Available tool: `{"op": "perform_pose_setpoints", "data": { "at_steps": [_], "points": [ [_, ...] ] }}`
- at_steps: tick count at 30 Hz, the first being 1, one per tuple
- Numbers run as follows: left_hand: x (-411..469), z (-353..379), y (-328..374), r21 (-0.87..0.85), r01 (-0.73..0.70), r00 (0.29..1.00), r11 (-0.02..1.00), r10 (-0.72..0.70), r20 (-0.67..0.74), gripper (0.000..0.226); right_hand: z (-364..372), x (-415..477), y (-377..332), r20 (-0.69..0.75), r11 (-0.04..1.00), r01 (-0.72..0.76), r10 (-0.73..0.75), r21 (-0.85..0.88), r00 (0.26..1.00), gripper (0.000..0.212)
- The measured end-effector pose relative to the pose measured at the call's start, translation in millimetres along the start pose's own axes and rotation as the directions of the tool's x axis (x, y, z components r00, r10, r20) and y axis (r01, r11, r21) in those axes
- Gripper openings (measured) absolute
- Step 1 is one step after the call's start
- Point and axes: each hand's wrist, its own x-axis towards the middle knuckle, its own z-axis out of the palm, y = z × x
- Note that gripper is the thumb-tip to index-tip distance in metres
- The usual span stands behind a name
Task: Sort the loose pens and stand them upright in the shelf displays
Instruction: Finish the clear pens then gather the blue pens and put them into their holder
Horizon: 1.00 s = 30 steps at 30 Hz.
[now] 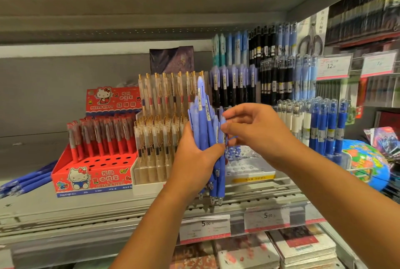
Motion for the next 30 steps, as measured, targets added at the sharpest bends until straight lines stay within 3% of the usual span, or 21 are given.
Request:
{"op": "perform_pose_setpoints", "data": {
  "at_steps": [11, 16, 21, 25, 30],
  "points": [
    [3.0, -3.7, -4.9, -0.1, 0.013, 1.0, 0.995, -0.011, 0.018, 0.057, -10.1, 13.7, -6.2, -0.197, 0.998, 0.06, -0.06, -0.006, 0.979, 0.007],
    [5.1, -3.1, -7.6, -0.08, 0.013, 1.0, 0.997, -0.012, 0.008, 0.059, -29.0, 31.5, -11.2, -0.326, 0.939, 0.164, -0.263, -0.303, 0.908, 0.01],
    [5.8, -3.8, -9.1, -0.068, 0.017, 1.0, 0.998, -0.017, -0.002, 0.061, -31.3, 41.1, -3.5, -0.309, 0.803, 0.224, -0.447, -0.553, 0.839, 0.011],
    [5.0, -2.7, -7.8, -0.056, 0.011, 1.0, 0.998, -0.011, 0.017, 0.051, -28.6, 46.8, 11.2, -0.275, 0.76, 0.195, -0.444, -0.62, 0.853, 0.012],
    [4.1, -1.4, -6.8, -0.069, 0.016, 0.999, 0.998, -0.013, 0.035, 0.051, -29.0, 54.6, 29.1, -0.238, 0.723, 0.09, -0.338, -0.685, 0.911, 0.011]
  ]
}}
